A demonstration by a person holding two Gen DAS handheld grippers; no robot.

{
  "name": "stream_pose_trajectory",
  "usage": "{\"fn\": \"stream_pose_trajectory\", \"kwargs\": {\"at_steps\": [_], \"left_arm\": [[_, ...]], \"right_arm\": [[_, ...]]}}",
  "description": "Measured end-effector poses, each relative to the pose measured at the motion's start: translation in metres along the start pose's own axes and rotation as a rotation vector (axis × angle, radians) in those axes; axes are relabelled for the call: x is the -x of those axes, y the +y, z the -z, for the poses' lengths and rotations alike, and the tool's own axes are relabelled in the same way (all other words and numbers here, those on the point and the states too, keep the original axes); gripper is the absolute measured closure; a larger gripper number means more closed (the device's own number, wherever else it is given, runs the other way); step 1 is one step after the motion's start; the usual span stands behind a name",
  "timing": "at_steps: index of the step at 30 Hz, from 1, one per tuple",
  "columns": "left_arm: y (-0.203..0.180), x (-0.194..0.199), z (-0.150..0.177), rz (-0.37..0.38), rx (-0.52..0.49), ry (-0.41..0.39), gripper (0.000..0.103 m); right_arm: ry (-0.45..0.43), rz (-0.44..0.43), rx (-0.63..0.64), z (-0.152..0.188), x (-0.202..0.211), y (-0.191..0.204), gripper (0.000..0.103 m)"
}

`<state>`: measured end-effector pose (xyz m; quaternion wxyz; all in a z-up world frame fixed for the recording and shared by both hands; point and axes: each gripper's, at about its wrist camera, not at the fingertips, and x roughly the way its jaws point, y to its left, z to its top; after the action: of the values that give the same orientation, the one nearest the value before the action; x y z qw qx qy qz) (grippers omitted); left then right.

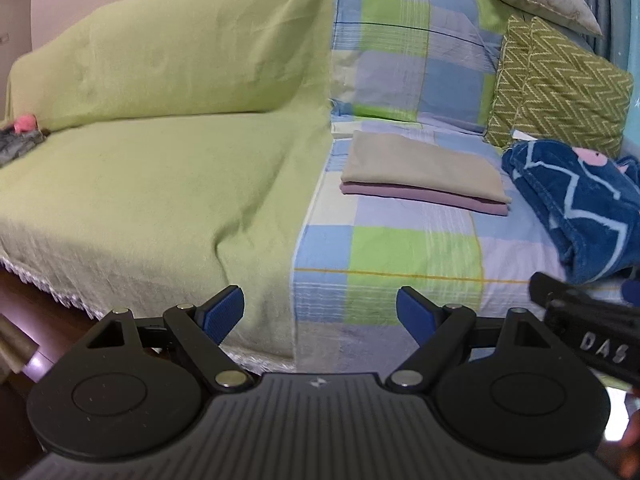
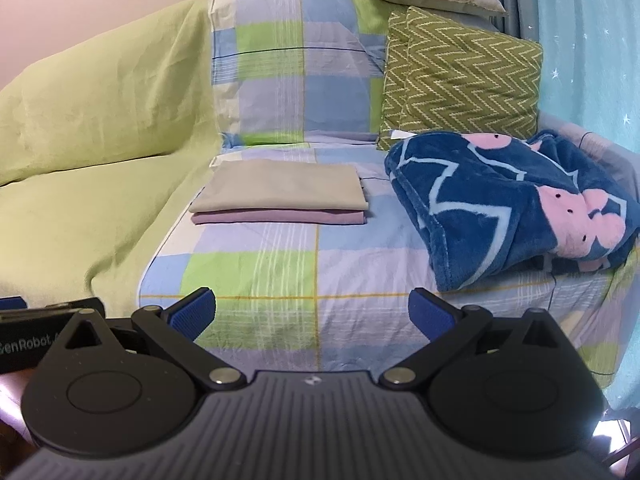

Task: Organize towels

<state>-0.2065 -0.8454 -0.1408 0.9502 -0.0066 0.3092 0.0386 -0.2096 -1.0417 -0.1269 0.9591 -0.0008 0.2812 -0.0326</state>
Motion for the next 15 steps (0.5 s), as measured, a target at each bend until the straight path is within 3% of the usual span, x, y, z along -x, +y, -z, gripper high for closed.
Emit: {"fn": "stream_pose_trajectory", "kwargs": {"at_steps": [15], "left_arm": [[0.015,-0.014,-0.003,0.05,0.042,0.002,0.017]], "right_arm": [[-0.007,0.008,0.007,-0.006,-0.011,0.01,0.002]]}}
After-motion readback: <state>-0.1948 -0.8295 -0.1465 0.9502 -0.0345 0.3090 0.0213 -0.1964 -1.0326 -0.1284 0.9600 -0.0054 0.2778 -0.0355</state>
